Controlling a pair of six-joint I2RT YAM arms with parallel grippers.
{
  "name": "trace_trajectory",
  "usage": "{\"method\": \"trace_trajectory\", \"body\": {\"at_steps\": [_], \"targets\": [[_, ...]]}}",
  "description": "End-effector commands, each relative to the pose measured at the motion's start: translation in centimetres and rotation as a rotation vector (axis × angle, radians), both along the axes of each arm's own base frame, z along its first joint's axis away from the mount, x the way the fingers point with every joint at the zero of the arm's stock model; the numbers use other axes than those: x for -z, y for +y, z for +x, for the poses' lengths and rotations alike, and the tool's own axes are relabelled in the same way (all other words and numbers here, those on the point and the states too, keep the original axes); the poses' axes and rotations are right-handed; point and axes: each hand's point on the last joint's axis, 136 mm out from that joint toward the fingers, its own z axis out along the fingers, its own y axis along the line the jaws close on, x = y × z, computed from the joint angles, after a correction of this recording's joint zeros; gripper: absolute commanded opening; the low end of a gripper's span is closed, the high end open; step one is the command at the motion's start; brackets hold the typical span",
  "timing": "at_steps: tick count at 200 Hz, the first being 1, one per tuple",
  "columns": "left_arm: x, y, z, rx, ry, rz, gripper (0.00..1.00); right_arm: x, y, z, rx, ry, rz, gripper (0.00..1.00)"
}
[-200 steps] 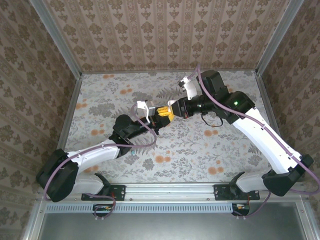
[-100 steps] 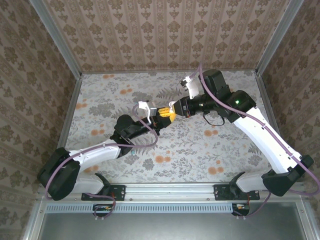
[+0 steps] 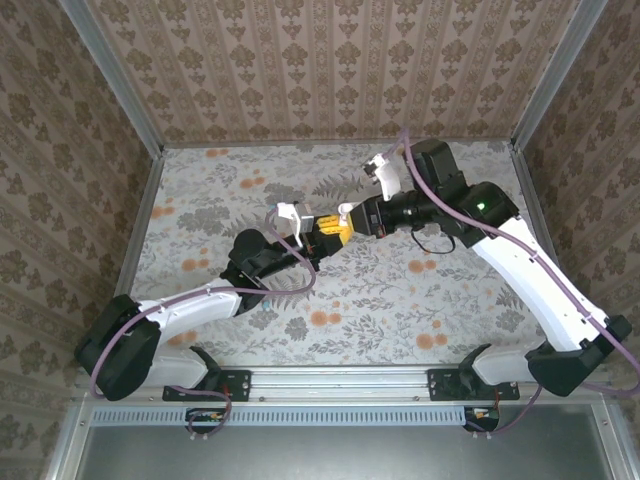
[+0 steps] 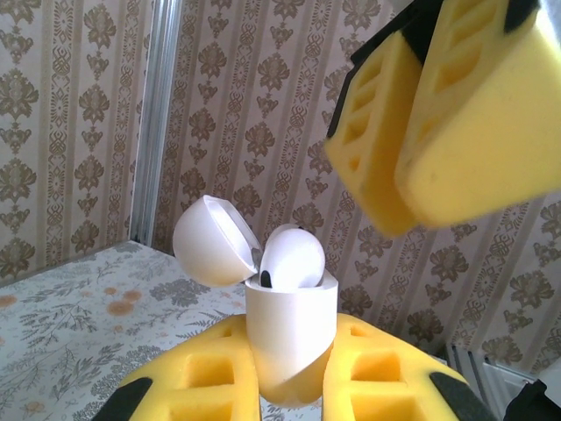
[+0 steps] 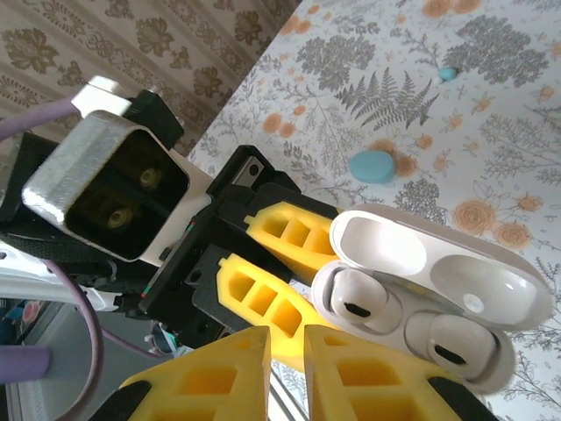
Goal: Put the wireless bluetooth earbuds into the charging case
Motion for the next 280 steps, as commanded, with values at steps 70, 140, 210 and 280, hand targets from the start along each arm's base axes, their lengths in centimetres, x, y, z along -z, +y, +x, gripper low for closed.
{"method": "trace_trajectory", "body": {"at_steps": [70,140,210,280], "targets": [[-1.4,-0.2,-3.1,0.189,-0.034,-0.028,0.0,-1.3,-3.4,2.8,0.138,0.138,0.245,0.49],[-2.1,-0.7,-3.3,0.253,-0.016,-0.047,0.0,-1.0,-0.6,1.1,-0.029,0.252,0.35,0.48],[-2.3,-0.8,-3.3,0.274,-0.001,-0.056,0.0,1.2,-2.7,1.1,0.083,0.234,0.231,0.48],[-2.1,-0.8,-3.4,0.257,0.017,-0.05,0.0,1.0,-1.1,0.2,-0.009,0.319,0.345,0.5]]}}
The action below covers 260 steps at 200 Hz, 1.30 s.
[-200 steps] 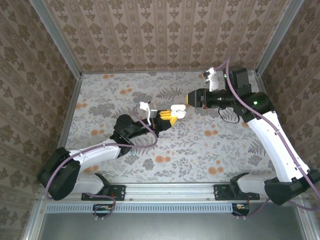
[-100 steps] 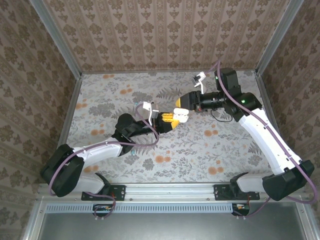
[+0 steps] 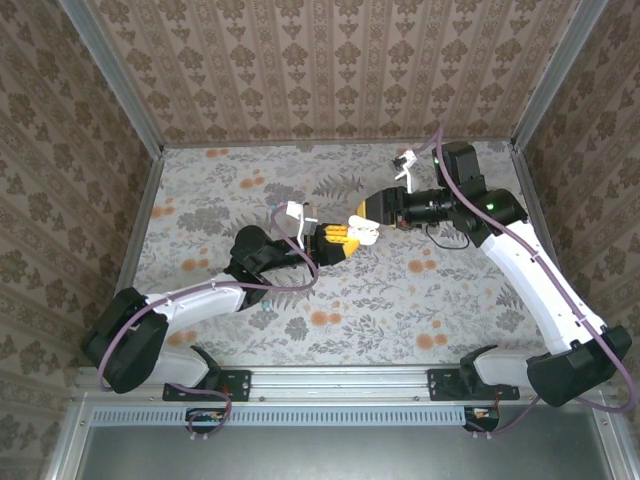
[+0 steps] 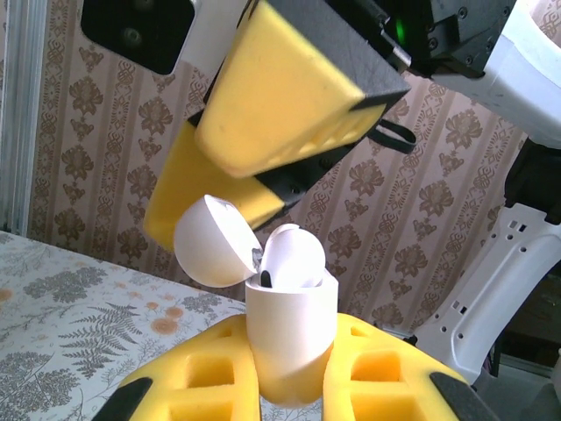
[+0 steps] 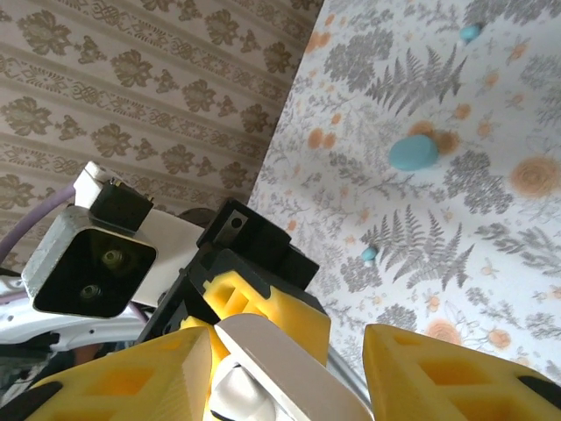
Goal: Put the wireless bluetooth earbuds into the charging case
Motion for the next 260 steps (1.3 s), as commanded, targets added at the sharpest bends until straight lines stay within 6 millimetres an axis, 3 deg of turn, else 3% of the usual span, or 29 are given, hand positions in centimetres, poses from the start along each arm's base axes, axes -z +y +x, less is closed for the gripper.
{"method": "trace_trajectory", "body": {"at_steps": [1,81,142,174,208,244,260], "targets": [[-1.7,0.3,-0.1,-0.007,-0.025,-0.044,0.0,-1.1,1.2,-1.4,-0.082,0.023,0.099,0.5],[0.7,0.8,1.6,-0.087,0.096,0.008,0.0,-5.4,1.3,-4.6,-0.181,-0.158,0.155,0.51],[1.9,1.2,2.3,-0.124,0.185,0.04,0.0,-5.8,1.0,-5.9,-0.211,-0.243,0.132,0.5],[1.9,1.1,2.3,-0.121,0.203,0.044,0.0,-3.9,0.8,-5.6,-0.191,-0.228,0.055,0.5],[2.2,0.9,2.7,-0.129,0.227,0.075,0.0,-0.3,-0.5,-4.1,-0.087,-0.173,-0.081,0.47],[4.7,1.3,4.9,-0.224,0.324,0.151,0.0,3.7,-3.4,-2.8,0.078,-0.131,-0.259,0.49],[7.2,1.9,6.7,-0.302,0.404,0.246,0.0,5.9,-5.0,-2.7,0.147,-0.102,-0.333,0.5]]}}
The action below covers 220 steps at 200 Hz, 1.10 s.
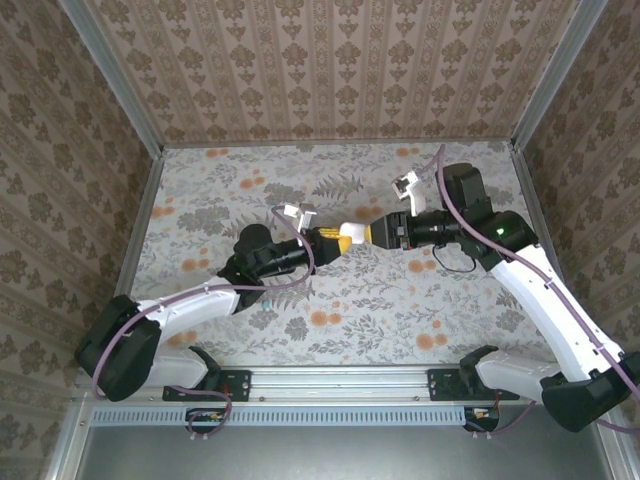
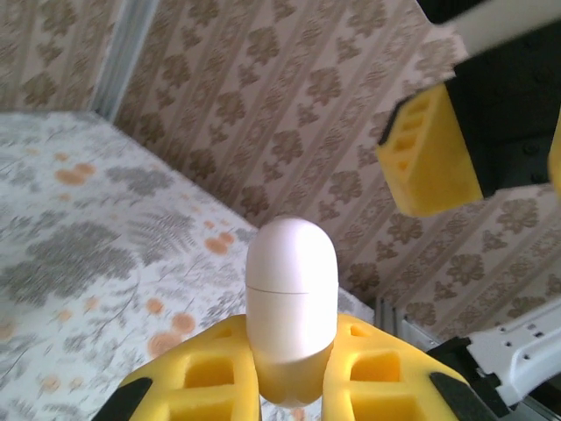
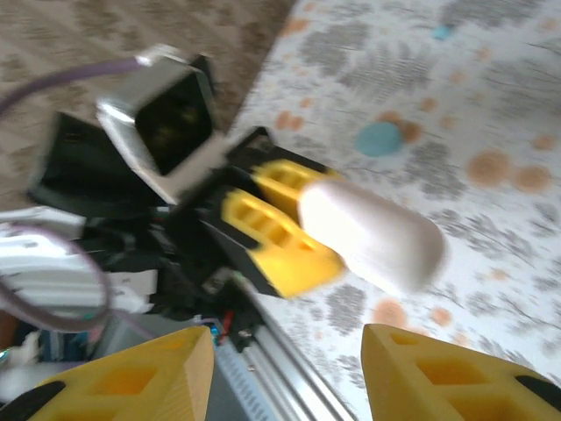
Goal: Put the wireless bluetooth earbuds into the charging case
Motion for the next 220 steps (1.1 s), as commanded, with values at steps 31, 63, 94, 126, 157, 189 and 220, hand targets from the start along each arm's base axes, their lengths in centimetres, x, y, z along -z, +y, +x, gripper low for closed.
{"method": "trace_trajectory", "body": {"at_steps": [31,63,94,126,157,189,220], "targets": [[7.3,2.2,6.1,-0.24,0.244,0.345,0.0,7.6,-4.9,-0.7,0.221,0.102,-0.214,0.51],[11.1,0.8,8.9,-0.268,0.35,0.394,0.0,11.5,-5.4,-2.0,0.255,0.188,-0.213,0.51],[14.5,-2.9,11.2,-0.228,0.449,0.437,0.0,13.2,-5.8,-2.7,0.276,0.225,-0.212,0.51],[17.2,-6.2,12.2,-0.22,0.488,0.507,0.0,13.6,-6.6,-3.4,0.292,0.226,-0.239,0.52],[19.5,-7.7,12.5,-0.21,0.517,0.568,0.06,14.0,-7.2,-4.0,0.308,0.226,-0.246,0.52],[20.7,-6.6,12.8,-0.234,0.522,0.623,0.17,14.3,-7.2,-4.1,0.316,0.232,-0.238,0.52],[20.2,-4.5,13.0,-0.263,0.51,0.652,0.32,13.9,-7.0,-3.6,0.324,0.223,-0.224,0.52]]}}
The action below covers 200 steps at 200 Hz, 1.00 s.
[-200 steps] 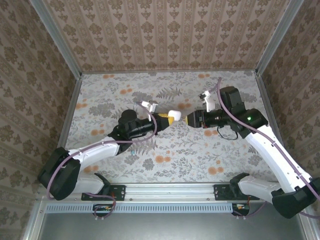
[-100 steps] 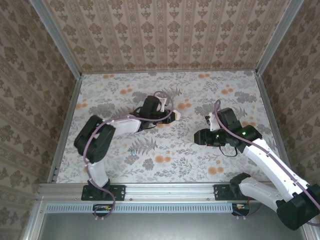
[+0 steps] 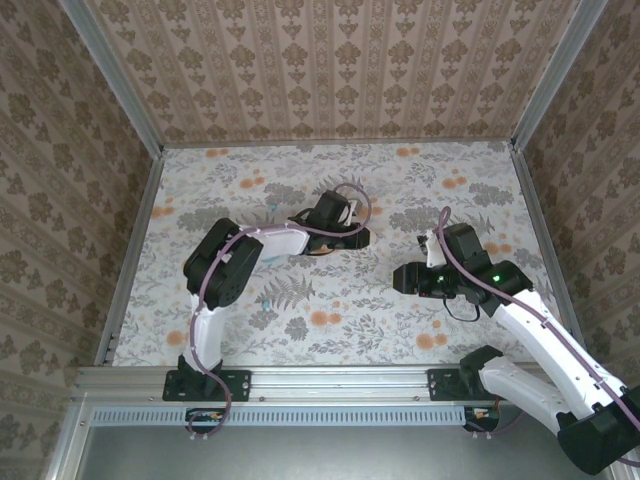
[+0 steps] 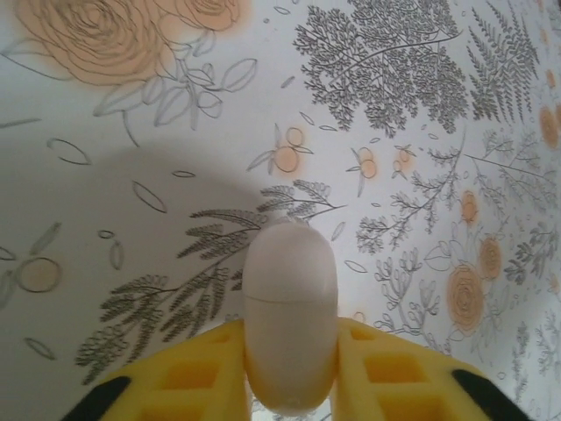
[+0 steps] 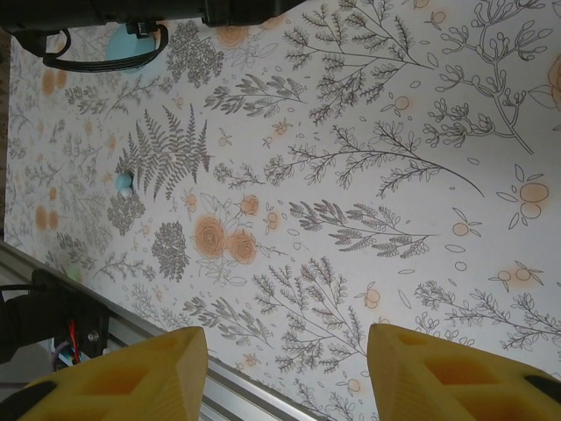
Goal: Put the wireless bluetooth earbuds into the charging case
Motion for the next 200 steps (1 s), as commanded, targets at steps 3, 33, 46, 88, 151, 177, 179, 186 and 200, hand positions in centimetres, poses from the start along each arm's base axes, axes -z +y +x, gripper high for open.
{"method": "trace_trajectory", "body": {"at_steps": [3,33,46,88,151,177,179,186,200], "targets": [[-0.7,2.6,0.5,-0.029,-0.018,0.062,0.33,0.0,-0.4,0.4,0.036,-0.006,-0.004,0.52],[-2.5,5.2,0.5,-0.033,-0.075,0.107,0.46,-0.3,-0.3,0.6,0.047,-0.014,0.006,0.52],[-3.4,6.7,0.5,-0.037,-0.099,0.138,0.48,-0.3,-0.4,0.7,0.053,-0.011,0.004,0.52],[-5.1,15.3,0.0,-0.144,-0.16,0.335,0.56,0.2,-1.0,0.6,0.086,0.003,-0.03,0.5],[-2.6,27.3,-2.5,-0.336,-0.04,0.397,0.66,1.2,1.3,0.9,0.038,-0.002,-0.098,0.49],[-3.3,26.0,-2.9,-0.099,-0.177,0.373,0.66,1.8,3.9,0.8,-0.042,0.014,-0.119,0.5],[-3.4,25.8,-2.9,-0.081,-0.185,0.372,0.67,1.9,4.1,0.8,-0.047,0.017,-0.118,0.5],[-3.7,25.5,-3.0,-0.013,-0.226,0.382,0.67,2.2,4.7,0.8,-0.058,0.028,-0.112,0.51],[-4.1,25.3,-3.0,0.099,-0.287,0.422,0.67,2.4,5.6,0.8,-0.072,0.032,-0.099,0.51]]}}
